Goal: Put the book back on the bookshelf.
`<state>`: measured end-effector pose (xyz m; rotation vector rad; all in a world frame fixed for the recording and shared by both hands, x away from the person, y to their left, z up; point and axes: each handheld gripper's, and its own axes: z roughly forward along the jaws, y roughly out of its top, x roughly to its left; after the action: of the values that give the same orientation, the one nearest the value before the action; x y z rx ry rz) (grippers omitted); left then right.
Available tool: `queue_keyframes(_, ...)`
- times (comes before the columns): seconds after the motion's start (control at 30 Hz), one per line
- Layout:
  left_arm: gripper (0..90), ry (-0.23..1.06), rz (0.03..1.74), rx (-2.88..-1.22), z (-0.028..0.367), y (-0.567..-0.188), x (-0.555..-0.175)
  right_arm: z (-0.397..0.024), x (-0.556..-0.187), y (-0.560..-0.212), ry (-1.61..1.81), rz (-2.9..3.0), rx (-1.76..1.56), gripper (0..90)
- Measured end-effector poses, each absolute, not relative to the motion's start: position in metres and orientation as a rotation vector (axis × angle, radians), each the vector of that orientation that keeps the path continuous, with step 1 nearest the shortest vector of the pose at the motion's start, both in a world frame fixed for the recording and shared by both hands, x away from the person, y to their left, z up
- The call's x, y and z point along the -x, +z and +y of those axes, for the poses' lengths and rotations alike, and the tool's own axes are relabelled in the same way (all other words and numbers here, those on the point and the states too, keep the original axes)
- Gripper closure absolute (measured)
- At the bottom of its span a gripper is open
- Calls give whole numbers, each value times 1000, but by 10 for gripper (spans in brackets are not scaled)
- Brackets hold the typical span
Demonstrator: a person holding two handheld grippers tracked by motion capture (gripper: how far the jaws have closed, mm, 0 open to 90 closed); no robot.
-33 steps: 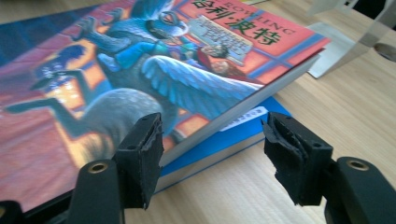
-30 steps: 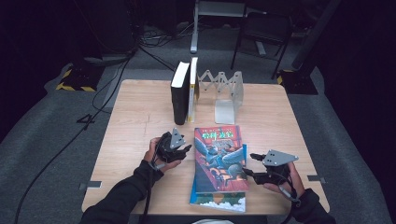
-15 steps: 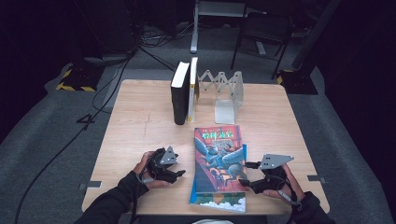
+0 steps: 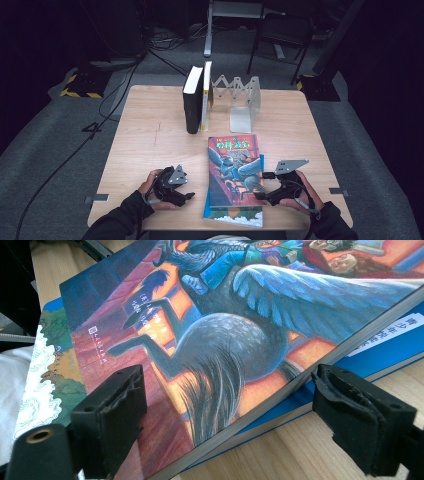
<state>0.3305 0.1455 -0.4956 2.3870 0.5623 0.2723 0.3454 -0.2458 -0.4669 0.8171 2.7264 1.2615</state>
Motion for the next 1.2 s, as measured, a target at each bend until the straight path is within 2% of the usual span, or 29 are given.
queue_keyframes(0.17,236,228,598,-2354,150,-499,-327,-246,-350,-468,1266,2754,-834,130)
queue_keyframes(0.4,140,205,563,-2327,147,-505,-333,-243,-348,-465,1221,2752,-814,131)
queue_keyframes(0.87,110,193,543,-2333,143,-505,-341,-229,-340,-451,1023,2735,-698,144)
queue_keyframes(1.0,94,196,543,-2335,139,-505,-344,-228,-337,-446,996,2700,-674,225)
queue_keyframes(1.2,75,188,538,-2344,133,-505,-350,-230,-339,-448,1026,2703,-715,223)
